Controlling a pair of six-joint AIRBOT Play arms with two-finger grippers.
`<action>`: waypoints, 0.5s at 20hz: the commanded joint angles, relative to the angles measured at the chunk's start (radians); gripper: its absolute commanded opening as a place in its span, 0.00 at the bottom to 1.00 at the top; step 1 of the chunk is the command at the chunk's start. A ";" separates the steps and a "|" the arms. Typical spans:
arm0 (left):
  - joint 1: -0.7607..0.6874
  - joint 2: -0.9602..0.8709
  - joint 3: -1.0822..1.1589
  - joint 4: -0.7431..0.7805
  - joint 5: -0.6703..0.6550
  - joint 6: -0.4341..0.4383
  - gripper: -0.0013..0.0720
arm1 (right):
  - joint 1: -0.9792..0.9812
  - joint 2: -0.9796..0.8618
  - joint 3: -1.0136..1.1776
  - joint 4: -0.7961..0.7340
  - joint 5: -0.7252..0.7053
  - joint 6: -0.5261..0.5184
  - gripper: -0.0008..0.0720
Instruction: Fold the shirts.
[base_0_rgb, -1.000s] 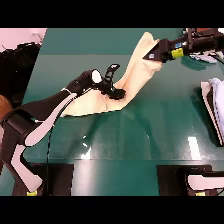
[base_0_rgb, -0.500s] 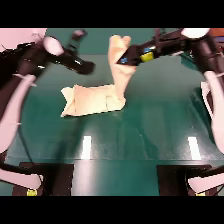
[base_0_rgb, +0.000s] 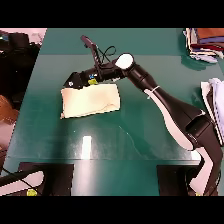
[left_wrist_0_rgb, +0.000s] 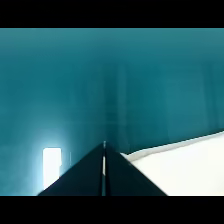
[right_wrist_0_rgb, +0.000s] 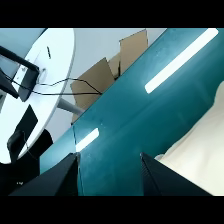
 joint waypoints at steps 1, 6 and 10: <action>0.032 0.021 0.000 -0.006 -0.040 0.000 0.05 | -0.069 0.007 -0.015 -0.078 0.150 0.044 0.60; 0.032 0.021 0.000 -0.048 -0.052 0.000 0.05 | -0.308 0.180 -0.320 -0.333 0.216 0.156 0.60; 0.032 0.021 -0.006 -0.095 -0.043 0.000 0.05 | -0.465 0.262 -0.586 -0.341 0.143 0.205 0.95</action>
